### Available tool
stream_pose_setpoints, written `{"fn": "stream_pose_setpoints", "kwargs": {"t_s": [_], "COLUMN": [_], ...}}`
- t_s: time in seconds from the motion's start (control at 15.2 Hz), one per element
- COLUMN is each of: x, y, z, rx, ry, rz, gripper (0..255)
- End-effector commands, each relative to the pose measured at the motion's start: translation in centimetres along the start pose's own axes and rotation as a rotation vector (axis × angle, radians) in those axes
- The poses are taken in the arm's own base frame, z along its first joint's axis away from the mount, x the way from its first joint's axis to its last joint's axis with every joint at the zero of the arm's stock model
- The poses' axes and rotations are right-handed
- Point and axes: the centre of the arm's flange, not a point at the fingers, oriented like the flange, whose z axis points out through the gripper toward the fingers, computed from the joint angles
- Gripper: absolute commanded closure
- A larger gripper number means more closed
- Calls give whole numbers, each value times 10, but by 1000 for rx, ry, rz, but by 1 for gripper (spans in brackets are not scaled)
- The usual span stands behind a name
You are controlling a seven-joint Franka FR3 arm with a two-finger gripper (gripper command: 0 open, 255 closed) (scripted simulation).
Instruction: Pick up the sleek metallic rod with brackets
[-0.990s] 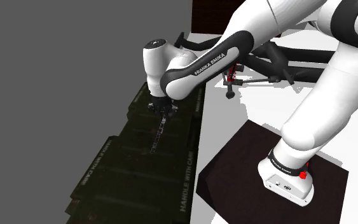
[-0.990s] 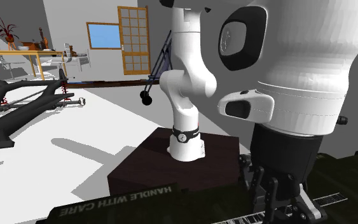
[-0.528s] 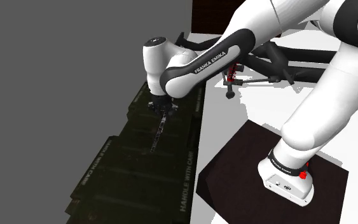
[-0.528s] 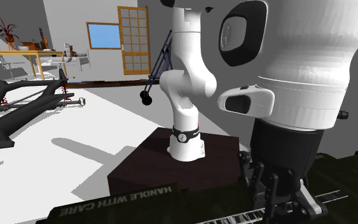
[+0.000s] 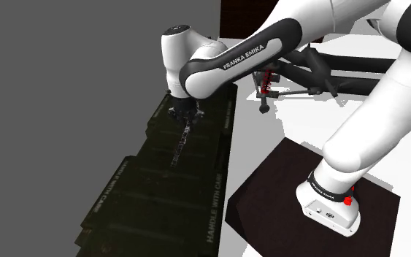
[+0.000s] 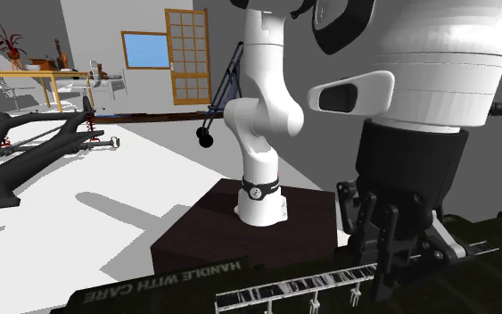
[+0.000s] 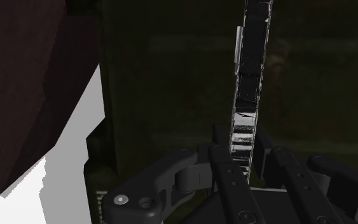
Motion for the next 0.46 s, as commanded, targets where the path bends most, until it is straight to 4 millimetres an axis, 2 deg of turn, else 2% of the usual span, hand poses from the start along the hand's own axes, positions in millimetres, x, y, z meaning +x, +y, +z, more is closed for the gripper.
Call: {"fn": "stream_pose_setpoints", "kwargs": {"t_s": [0.0,0.26,0.4], "x": [-1,0,0], "y": [0,0,0], "z": [-10,-31,-32], "rx": [0,0,0], "ry": [0,0,0], "rz": [0,0,0], "gripper": [255,255,255]}}
